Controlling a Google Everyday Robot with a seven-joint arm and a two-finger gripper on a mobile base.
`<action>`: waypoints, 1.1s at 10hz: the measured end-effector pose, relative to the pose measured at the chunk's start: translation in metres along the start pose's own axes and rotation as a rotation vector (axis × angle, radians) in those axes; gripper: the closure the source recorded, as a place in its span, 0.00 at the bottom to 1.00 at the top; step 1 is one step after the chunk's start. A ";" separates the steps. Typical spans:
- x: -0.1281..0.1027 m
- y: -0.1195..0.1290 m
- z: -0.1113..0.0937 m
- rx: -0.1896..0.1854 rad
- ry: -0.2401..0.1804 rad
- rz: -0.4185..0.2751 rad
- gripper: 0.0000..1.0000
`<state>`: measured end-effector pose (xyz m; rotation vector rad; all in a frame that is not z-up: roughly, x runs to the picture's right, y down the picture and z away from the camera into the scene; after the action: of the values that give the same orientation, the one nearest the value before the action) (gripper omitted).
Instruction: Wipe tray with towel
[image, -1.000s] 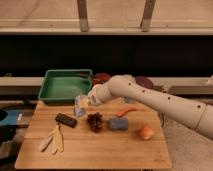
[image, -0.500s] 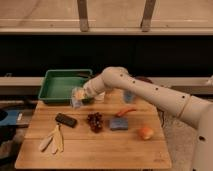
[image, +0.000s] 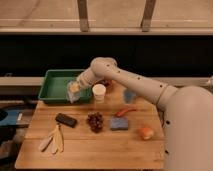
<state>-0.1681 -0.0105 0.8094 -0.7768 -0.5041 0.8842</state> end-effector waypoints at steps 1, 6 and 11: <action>-0.004 -0.004 0.007 -0.008 0.011 -0.007 1.00; -0.029 -0.048 -0.001 0.011 -0.033 -0.023 1.00; -0.029 -0.046 0.000 0.015 -0.030 -0.027 1.00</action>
<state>-0.1619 -0.0532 0.8426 -0.7425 -0.5327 0.8748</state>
